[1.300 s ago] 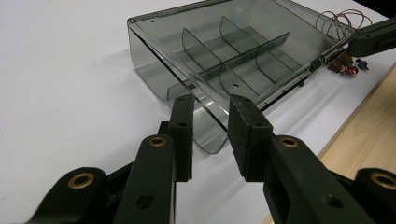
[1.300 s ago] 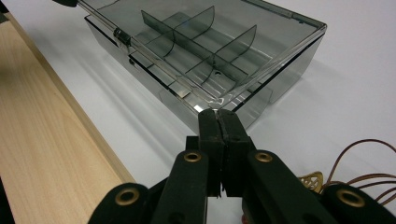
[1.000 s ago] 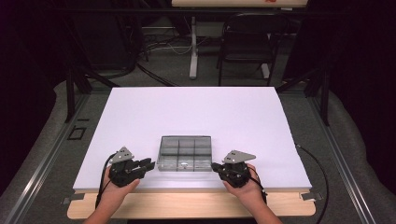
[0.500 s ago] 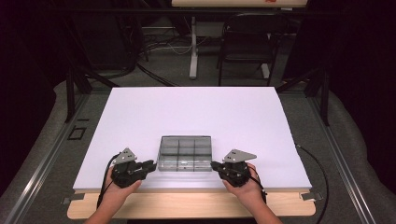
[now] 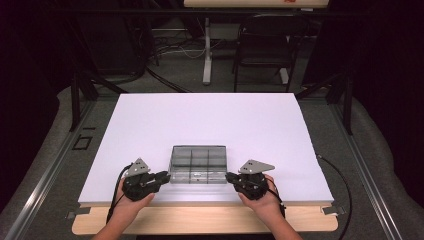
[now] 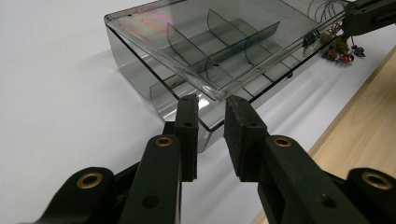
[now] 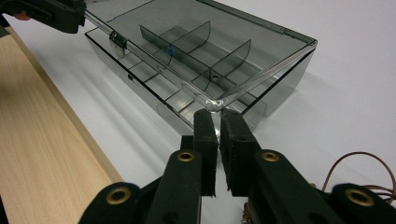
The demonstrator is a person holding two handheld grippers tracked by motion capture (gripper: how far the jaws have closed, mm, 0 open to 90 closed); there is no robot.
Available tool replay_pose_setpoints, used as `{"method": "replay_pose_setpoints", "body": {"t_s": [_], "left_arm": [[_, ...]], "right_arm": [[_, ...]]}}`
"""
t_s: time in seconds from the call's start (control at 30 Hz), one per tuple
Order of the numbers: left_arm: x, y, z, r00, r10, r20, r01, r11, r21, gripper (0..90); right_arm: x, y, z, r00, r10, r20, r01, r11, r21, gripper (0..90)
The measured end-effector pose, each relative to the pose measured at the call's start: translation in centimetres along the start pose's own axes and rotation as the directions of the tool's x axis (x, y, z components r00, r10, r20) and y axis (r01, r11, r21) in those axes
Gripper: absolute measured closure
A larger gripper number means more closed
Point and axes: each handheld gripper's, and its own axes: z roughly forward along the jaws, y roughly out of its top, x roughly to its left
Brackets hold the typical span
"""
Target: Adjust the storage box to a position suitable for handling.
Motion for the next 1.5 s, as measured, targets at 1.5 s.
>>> {"method": "replay_pose_setpoints", "body": {"t_s": [1.5], "left_arm": [[-0.2, 1.7, -0.7, 0.9988, 0.029, -0.04, -0.032, 0.9973, -0.066, 72.7]], "right_arm": [[0.0, 1.3, -0.4, 0.9983, -0.015, 0.057, 0.021, 0.995, -0.093, 77.9]]}}
